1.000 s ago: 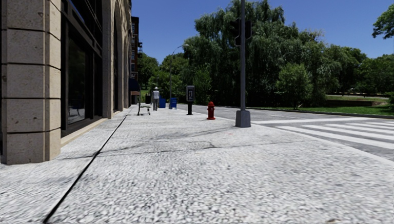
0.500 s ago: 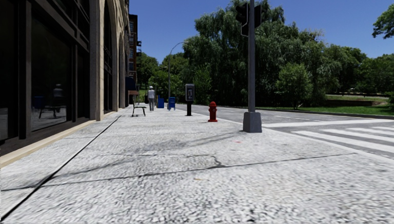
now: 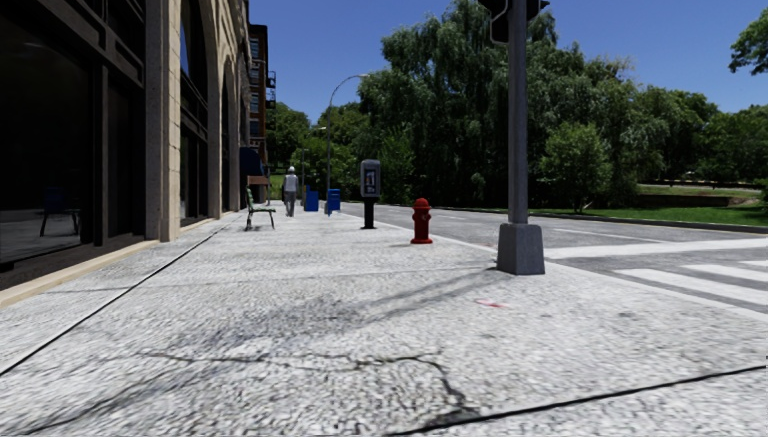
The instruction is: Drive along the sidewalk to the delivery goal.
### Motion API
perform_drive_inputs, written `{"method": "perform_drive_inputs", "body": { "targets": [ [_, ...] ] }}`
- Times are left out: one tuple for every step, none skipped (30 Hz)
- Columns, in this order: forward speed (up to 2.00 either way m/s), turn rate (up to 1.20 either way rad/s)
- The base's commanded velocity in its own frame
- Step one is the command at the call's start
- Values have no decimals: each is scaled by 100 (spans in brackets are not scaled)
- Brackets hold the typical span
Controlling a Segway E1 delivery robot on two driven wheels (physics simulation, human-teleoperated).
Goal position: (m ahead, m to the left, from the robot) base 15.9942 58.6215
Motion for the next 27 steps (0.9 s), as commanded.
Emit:
{"method": "perform_drive_inputs", "body": {
  "targets": [
    [200, 26],
    [200, 26],
    [200, 26],
    [200, 26],
    [200, 26],
    [200, 26],
    [200, 26],
    [200, 26],
    [200, 26],
    [200, 26],
    [200, 26],
    [200, 26],
    [200, 26],
    [200, 26],
    [200, 26],
    [200, 26],
    [200, 26],
    [200, 26],
    [200, 26],
    [200, 26],
    [200, 26],
    [200, 26],
    [200, 26],
    [200, 26],
    [200, 26],
    [200, 26],
    [200, 26]
  ]
}}
